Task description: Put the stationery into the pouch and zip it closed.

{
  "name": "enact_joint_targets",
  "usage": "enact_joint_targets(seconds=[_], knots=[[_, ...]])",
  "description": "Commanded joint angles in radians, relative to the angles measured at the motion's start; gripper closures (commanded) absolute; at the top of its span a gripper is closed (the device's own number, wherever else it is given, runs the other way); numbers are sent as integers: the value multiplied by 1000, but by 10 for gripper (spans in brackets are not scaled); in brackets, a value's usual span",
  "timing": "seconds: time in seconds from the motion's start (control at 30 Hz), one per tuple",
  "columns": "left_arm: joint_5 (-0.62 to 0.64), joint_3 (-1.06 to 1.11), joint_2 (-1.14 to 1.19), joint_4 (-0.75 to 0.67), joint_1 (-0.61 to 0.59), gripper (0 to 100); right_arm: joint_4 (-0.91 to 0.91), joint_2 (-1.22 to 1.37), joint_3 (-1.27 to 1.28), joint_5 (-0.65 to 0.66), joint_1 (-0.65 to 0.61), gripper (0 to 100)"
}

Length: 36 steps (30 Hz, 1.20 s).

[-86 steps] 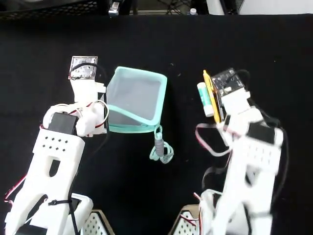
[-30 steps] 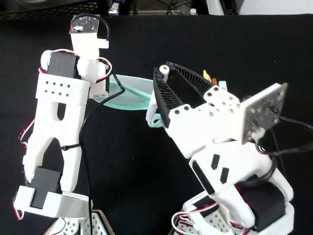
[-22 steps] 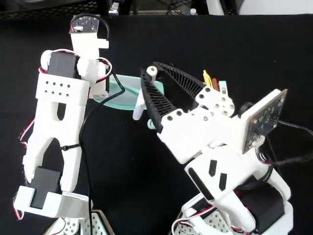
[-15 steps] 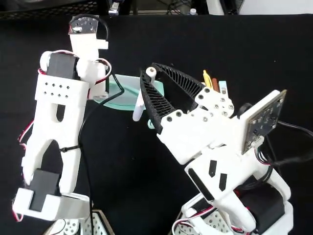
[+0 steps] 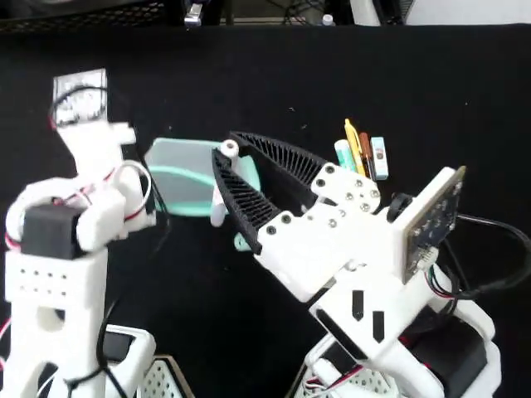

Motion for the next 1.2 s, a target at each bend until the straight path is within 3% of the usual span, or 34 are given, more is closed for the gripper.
enact_joint_targets(seconds=[0.0, 0.37, 0.47, 0.63, 0.93, 1.0, 1.1, 1.17], knots=[[12, 18, -60, -34, 12, 970, -63, 21, -27, 38, -15, 985], [8, 16, -60, -48, 13, 970, -137, 140, 38, 63, -12, 985], [8, 16, -60, -44, 13, 970, -140, 147, 64, 141, -12, 985], [8, 13, -57, -46, 12, 970, -199, 111, 268, 235, -14, 986], [14, -122, 132, 37, 12, 970, -325, -180, 641, 267, -14, 982], [15, -139, 166, 40, 12, 970, -302, -209, 662, 262, -12, 931], [41, -140, 181, 37, 7, 970, -256, -211, 657, 261, -14, 776], [52, -140, 181, 34, 4, 970, -247, -211, 648, 261, -14, 776]])
